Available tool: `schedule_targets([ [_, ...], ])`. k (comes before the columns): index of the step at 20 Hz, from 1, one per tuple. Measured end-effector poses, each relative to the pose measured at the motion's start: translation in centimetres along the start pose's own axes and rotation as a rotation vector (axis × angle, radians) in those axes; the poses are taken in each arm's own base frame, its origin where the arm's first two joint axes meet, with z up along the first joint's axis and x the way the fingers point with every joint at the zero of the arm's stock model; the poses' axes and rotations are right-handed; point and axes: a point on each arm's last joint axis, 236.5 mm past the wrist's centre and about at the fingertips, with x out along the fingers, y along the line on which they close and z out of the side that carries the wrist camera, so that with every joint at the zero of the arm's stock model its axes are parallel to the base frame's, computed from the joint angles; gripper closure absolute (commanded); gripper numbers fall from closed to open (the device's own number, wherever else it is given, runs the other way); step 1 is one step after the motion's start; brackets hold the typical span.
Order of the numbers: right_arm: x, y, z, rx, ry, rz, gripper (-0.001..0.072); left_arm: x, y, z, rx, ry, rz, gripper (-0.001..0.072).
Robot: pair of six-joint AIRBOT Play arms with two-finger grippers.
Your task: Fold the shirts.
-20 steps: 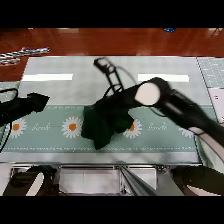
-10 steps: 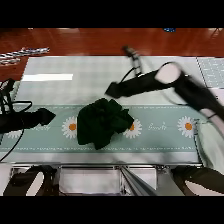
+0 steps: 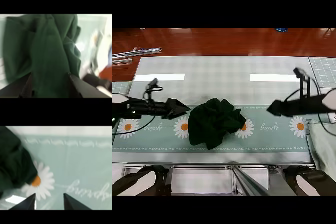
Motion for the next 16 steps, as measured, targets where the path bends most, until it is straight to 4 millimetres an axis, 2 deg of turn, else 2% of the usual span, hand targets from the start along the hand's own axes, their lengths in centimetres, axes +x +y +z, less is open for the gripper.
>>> schedule_targets([
  [2,1.5,-0.8,-3.5,0.055,0.063,0.014,0.0305,2.6,-0.4,-0.8,0.015,0.117,-0.048,0.0214],
  [3,2.2,-1.1,-5.0,0.080,0.093,0.021,0.0305,3.8,-0.7,-1.4,0.027,0.176,-0.064,0.0416],
  [4,2.8,-1.2,-6.4,0.106,0.121,0.035,0.0305,4.7,-1.0,-2.0,0.039,0.234,-0.069,0.0681],
  [7,4.3,-1.0,-9.0,0.176,0.166,0.079,0.0306,5.9,-0.1,-3.7,0.105,0.394,0.000,0.0691],
  [9,4.8,-0.6,-9.3,0.210,0.160,0.108,0.0306,5.6,0.4,-3.7,0.141,0.436,0.044,0.0691],
  [13,6.0,0.0,-9.1,0.263,0.162,0.158,0.0306,3.8,1.2,-1.6,0.145,0.395,0.095,0.0691],
  [16,7.3,1.5,-8.8,0.295,0.189,0.245,0.0306,2.3,1.8,-0.3,0.130,0.349,0.115,0.0691],
])
